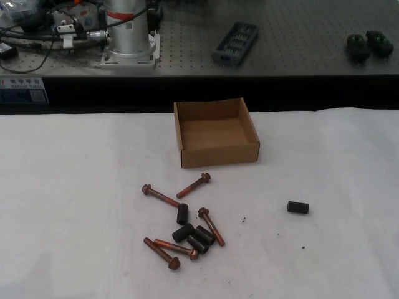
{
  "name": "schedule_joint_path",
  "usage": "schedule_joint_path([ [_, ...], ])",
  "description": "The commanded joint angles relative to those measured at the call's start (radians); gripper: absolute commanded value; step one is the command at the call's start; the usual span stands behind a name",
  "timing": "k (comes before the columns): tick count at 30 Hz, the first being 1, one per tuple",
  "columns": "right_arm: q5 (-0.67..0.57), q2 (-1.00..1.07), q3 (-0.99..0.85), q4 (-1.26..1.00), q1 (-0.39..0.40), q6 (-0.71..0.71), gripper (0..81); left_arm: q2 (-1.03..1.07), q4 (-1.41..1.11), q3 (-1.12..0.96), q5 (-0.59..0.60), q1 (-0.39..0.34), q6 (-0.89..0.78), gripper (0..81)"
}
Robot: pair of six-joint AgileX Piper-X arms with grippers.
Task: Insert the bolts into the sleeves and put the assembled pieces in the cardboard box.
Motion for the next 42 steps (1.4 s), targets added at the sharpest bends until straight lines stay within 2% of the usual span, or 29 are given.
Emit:
schedule_joint_path([
  [1,-0.004,-0.006,-0.002,-0.008,-0.007,0.004,4.3,-0.007,-0.006,-0.010,0.000,0.003,-0.014,0.6],
  [10,0.012,-0.006,-0.002,-0.008,-0.007,0.008,4.3,-0.007,-0.017,-0.010,0.013,0.003,-0.022,0.6],
  [12,0.019,-0.004,-0.002,-0.010,-0.007,0.051,4.3,-0.007,-0.022,-0.010,0.021,0.003,-0.066,0.6],
  [14,-0.007,-0.004,-0.002,-0.047,-0.007,0.152,4.3,-0.007,-0.039,-0.010,0.089,0.003,-0.157,0.6],
  [15,-0.026,-0.004,-0.006,-0.066,-0.007,0.187,4.3,-0.007,-0.078,-0.010,0.165,0.003,-0.201,0.6],
  [18,-0.059,-0.004,-0.043,-0.056,-0.007,0.202,4.3,-0.007,-0.209,-0.013,0.397,0.003,-0.229,0.6],
  [21,-0.059,-0.004,-0.107,0.024,-0.007,0.202,4.3,-0.009,-0.252,-0.056,0.483,0.003,-0.222,0.6],
  [24,-0.063,0.018,-0.180,0.217,-0.007,0.202,4.3,-0.005,-0.179,-0.126,0.492,0.003,-0.166,0.6],
  [28,-0.161,0.139,-0.247,0.471,-0.007,0.159,4.3,0.046,0.054,-0.192,0.515,0.003,-0.074,0.6],
  [32,-0.235,0.312,-0.260,0.441,-0.007,0.156,4.3,0.154,0.160,-0.196,0.564,0.003,0.065,0.6],
  [36,-0.336,0.518,-0.309,0.364,0.006,0.156,4.3,0.308,0.130,-0.196,0.602,0.003,0.125,0.6],
  [39,-0.397,0.683,-0.385,0.371,0.064,0.156,4.3,0.416,0.079,-0.209,0.672,0.001,0.165,0.6],
  [42,-0.405,0.816,-0.473,0.377,0.159,0.156,4.3,0.494,0.067,-0.242,0.716,-0.029,0.291,0.6],
])
